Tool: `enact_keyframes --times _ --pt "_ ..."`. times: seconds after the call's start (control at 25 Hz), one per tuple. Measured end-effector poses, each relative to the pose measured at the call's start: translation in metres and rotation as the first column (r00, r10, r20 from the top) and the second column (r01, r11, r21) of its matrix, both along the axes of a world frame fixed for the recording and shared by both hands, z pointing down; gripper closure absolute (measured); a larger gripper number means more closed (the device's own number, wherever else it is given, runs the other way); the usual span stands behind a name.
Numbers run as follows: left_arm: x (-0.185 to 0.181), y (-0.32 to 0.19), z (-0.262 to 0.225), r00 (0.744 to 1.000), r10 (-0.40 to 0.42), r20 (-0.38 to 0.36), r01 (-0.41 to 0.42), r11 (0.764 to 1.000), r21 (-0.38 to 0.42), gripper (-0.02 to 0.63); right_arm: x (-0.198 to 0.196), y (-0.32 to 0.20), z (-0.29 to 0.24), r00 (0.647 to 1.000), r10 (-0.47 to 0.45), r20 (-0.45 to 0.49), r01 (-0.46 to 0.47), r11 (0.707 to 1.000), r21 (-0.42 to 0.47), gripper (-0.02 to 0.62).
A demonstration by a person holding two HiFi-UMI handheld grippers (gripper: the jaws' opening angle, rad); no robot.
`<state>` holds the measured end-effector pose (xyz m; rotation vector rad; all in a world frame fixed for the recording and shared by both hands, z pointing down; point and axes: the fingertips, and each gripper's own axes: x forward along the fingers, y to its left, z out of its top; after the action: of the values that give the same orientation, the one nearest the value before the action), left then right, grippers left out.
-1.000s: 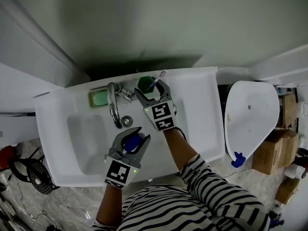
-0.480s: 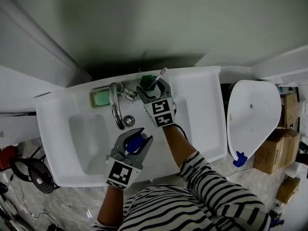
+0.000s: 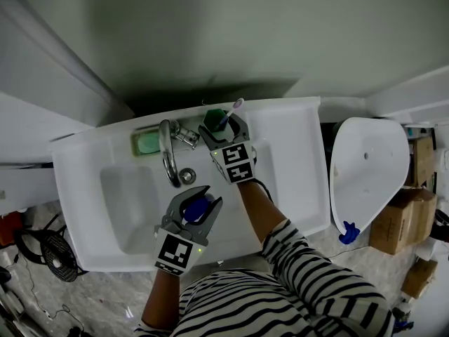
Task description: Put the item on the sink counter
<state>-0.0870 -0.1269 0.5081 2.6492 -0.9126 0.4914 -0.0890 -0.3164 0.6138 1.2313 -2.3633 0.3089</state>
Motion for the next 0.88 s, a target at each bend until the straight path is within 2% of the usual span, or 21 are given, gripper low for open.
enact_keyframes --times 0.16,0.88 --pt "0.002 0.0 -0.001 1.0 0.001 0.004 -0.001 1.0 0.0 0.469 0.002 0.002 0.002 1.0 -0.011 0.027 0.012 0.999 -0.039 0.282" --pt "0.012 -0.01 -0.005 0.999 -0.004 0.035 0.003 1.0 0.013 0.469 0.024 0.031 -0.028 0.99 -0.056 0.131 0.063 0.997 -0.047 0.282"
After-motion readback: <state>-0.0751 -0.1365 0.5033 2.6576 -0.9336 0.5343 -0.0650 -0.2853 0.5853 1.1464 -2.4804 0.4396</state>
